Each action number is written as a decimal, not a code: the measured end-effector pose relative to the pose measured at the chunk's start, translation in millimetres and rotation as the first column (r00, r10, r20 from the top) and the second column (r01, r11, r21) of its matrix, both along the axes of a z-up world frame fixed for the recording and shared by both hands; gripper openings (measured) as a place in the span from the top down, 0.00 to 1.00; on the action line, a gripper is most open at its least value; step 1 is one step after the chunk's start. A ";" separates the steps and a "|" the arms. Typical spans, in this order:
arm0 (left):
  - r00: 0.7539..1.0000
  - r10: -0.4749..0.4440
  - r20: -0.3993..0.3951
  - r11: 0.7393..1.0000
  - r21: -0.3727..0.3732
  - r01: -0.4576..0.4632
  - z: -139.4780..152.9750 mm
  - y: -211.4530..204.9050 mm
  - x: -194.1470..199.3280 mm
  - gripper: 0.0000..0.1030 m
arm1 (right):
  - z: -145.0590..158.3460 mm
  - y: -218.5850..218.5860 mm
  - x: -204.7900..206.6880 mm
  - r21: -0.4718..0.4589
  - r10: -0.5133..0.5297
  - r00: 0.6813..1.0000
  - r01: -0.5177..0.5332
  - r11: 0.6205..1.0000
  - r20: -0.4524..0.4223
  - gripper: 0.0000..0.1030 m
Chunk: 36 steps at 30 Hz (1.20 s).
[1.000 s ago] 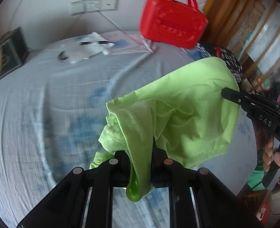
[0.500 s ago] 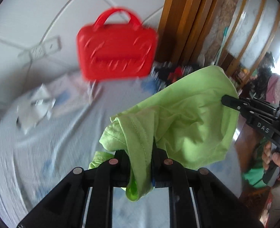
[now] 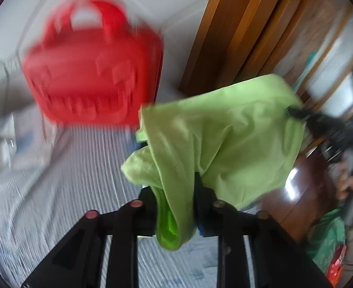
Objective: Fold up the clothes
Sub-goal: 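Lift the folded T-shirt with both grippers and carry it toward the checked cloth pile, then lower the T-shirt onto the checked cloth pile and open both grippers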
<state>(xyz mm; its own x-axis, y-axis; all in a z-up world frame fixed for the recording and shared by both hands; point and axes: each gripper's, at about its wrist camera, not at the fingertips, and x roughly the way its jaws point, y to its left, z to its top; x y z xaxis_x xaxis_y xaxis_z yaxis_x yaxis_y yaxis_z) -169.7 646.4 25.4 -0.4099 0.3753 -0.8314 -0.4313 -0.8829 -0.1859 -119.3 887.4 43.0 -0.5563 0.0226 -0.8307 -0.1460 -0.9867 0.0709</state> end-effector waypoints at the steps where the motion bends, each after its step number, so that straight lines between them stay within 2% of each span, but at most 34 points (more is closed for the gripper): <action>1: 1.000 0.007 0.013 1.000 -0.023 -0.007 -11.3 3.3 -0.6 0.76 | -14.5 10.2 3.7 -0.034 -0.010 1.000 0.010 0.999 0.018 0.78; 2: 1.000 0.015 0.027 0.999 -0.047 -0.014 -22.6 6.6 -1.2 0.74 | -24.7 16.5 10.1 -0.057 -0.017 1.000 0.019 0.998 0.026 0.77; 4: 0.998 0.032 0.053 0.995 -0.094 -0.027 -45.1 13.2 -2.3 0.54 | -36.7 26.2 25.2 -0.083 -0.032 0.999 0.034 0.996 0.029 0.72; 5: 0.997 0.040 0.066 0.992 -0.118 -0.033 -56.4 16.5 -2.9 0.38 | -42.2 31.0 32.9 -0.095 -0.040 0.999 0.042 0.995 0.030 0.70; 6: 0.996 0.049 0.078 0.989 -0.142 -0.038 -67.7 19.8 -3.5 0.31 | -45.5 35.2 43.1 -0.105 -0.052 0.998 0.055 0.993 0.028 0.69; 7: 0.994 0.059 0.090 0.985 -0.165 -0.043 -78.9 23.1 -4.0 0.30 | -47.5 37.2 53.3 -0.120 -0.058 0.998 0.061 0.991 0.023 0.69; 10: 0.998 0.052 0.046 0.988 -0.151 -0.044 -60.0 20.3 6.0 0.30 | -45.8 35.5 74.6 -0.177 -0.037 0.999 0.036 0.984 0.001 0.67; 11: 0.998 0.049 0.031 0.990 -0.137 -0.044 -51.6 19.1 8.5 0.22 | -47.1 35.5 77.4 -0.180 -0.033 0.999 0.033 0.983 0.001 0.67; 12: 0.999 0.047 0.023 0.992 -0.122 -0.043 -45.4 18.4 10.9 0.10 | -50.1 33.1 82.3 -0.178 -0.031 0.999 0.033 0.983 0.010 0.67; 14: 0.999 0.047 0.008 0.993 -0.112 -0.046 -37.5 18.4 13.9 0.02 | -58.8 29.8 87.1 -0.189 -0.031 0.999 0.037 0.981 0.032 0.67; 19: 0.999 0.040 0.013 0.992 -0.119 -0.039 -37.9 19.3 19.5 0.02 | -84.7 23.8 80.7 -0.224 -0.026 0.996 0.043 0.974 0.081 0.67; 20: 0.999 0.042 0.017 0.992 -0.119 -0.039 -39.2 18.7 19.8 0.02 | -89.3 22.9 78.8 -0.227 -0.021 0.997 0.039 0.973 0.078 0.72; 21: 0.999 0.043 0.022 0.992 -0.120 -0.040 -40.6 18.0 20.2 0.02 | -92.7 21.6 78.9 -0.233 -0.017 0.997 0.036 0.972 0.080 0.96; 26: 0.998 0.047 0.046 0.992 -0.119 -0.041 -47.0 15.8 21.9 0.02 | -75.2 5.3 112.7 -0.216 0.005 0.995 0.017 0.976 0.100 0.95; 28: 0.998 0.040 0.056 0.993 -0.110 -0.033 -48.8 17.1 22.4 0.02 | -72.7 3.8 127.4 -0.209 0.016 0.991 0.013 0.978 0.136 0.94; 29: 0.998 0.032 0.057 0.994 -0.106 -0.026 -48.5 18.8 23.3 0.02 | -72.2 3.4 132.0 -0.192 0.013 0.988 0.017 0.981 0.153 0.90; 30: 0.998 0.022 0.056 0.995 -0.103 -0.016 -47.3 21.2 24.7 0.02 | -70.2 3.3 135.0 -0.179 0.005 0.988 0.023 0.984 0.152 0.81; 32: 0.999 0.003 0.040 0.995 -0.104 0.001 -43.7 25.2 29.4 0.02 | -64.6 3.6 140.6 -0.157 -0.015 0.990 0.037 0.987 0.139 0.73; 36: 0.999 -0.039 -0.001 0.994 -0.102 0.038 -32.1 35.6 38.5 0.02 | -52.3 -4.2 145.6 -0.146 -0.002 0.994 0.018 0.989 0.110 0.71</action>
